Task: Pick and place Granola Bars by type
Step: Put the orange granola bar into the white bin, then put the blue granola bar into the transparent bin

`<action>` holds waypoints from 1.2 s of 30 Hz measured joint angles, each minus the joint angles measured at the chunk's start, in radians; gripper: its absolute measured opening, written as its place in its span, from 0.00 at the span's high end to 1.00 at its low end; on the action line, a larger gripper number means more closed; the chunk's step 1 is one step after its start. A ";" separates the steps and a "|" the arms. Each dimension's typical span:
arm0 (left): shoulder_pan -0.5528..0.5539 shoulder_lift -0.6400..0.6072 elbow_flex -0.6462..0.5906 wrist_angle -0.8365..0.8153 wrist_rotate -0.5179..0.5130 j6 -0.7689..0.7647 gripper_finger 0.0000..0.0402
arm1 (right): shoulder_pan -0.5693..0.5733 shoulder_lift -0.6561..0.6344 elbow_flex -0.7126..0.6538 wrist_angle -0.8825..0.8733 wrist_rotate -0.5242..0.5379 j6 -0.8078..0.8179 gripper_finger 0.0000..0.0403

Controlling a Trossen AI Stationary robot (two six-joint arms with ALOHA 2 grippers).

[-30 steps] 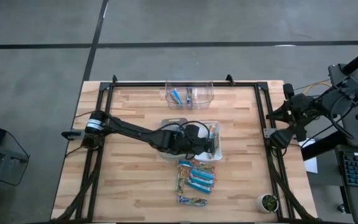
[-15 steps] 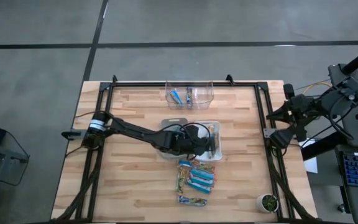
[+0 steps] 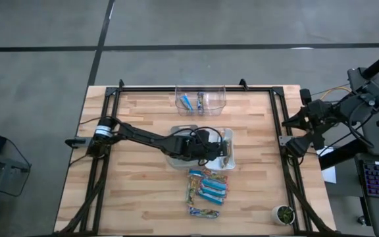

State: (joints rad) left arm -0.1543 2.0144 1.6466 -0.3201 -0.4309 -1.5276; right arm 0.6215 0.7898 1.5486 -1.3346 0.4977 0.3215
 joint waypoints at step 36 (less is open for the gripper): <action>0.006 0.000 0.000 -0.017 0.043 0.064 0.40 | 0.000 0.000 0.000 0.000 -0.001 0.001 0.98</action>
State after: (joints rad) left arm -0.1486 2.0144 1.6466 -0.3374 -0.3874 -1.4635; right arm 0.6216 0.7896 1.5486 -1.3350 0.4969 0.3228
